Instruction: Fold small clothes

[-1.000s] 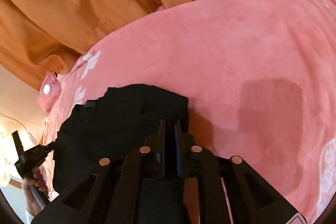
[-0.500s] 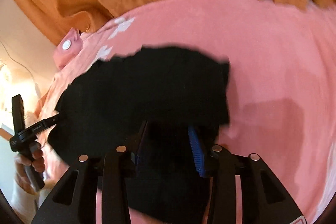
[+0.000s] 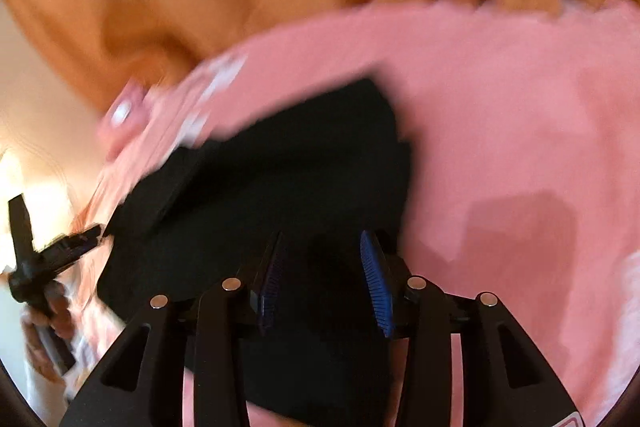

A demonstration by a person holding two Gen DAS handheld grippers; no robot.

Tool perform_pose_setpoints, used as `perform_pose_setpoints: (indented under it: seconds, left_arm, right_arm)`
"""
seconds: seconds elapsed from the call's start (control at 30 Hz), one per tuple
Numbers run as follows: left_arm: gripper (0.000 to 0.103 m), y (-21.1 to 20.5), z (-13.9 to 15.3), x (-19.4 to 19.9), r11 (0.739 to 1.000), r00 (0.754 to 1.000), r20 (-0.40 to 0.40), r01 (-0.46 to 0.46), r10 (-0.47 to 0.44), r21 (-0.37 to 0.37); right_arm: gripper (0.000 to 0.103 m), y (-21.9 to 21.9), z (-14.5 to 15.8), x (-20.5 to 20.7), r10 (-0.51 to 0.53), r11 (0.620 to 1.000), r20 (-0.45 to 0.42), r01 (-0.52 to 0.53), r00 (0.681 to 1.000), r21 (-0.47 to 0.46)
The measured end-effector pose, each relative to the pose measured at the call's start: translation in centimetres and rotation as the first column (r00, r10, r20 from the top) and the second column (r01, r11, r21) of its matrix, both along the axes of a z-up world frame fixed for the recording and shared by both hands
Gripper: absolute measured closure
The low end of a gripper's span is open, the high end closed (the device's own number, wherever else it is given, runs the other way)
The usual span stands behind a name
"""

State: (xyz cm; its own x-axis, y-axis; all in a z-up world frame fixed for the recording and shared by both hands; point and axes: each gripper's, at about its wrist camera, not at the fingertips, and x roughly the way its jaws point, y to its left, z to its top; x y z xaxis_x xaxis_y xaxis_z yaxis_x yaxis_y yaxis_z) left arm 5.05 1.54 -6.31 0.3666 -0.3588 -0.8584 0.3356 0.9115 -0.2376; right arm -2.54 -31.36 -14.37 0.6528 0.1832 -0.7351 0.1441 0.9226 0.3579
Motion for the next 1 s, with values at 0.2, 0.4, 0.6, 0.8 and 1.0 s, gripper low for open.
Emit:
perform_pose_setpoints:
  seconds: [0.2, 0.4, 0.6, 0.8, 1.0]
  left_arm:
    - [0.039, -5.7, -0.4, 2.8, 0.992, 0.991, 0.126, 0.026, -0.042, 0.124]
    - [0.04, -1.7, 2.3, 13.8, 0.937, 0.928, 0.22, -0.33, 0.3, 0.115]
    - [0.031, 3.3, 2.2, 11.0, 0.944, 0.935, 0.141, -0.329, 0.326, -0.003]
    - [0.061, 1.6, -2.7, 10.9, 0.95, 0.949, 0.052, -0.312, 0.312, -0.006]
    - [0.095, 3.5, -1.6, 11.0, 0.939, 0.938, 0.051, -0.341, 0.343, -0.041]
  right_arm:
    - [0.07, 5.5, 1.2, 8.5, 0.171, 0.98, -0.022, -0.173, 0.985, -0.098]
    - [0.07, -0.2, 4.9, 12.7, -0.121, 0.986, 0.068, 0.128, 0.99, -0.105]
    - [0.046, -3.2, 3.2, 2.9, -0.226, 0.964, 0.124, 0.24, 0.966, -0.112]
    - [0.073, -4.2, -1.3, 3.7, -0.26, 0.964, -0.013, 0.258, 0.966, -0.071]
    - [0.097, -4.8, 1.5, 1.4, -0.253, 0.962, 0.144, 0.265, 0.957, -0.068]
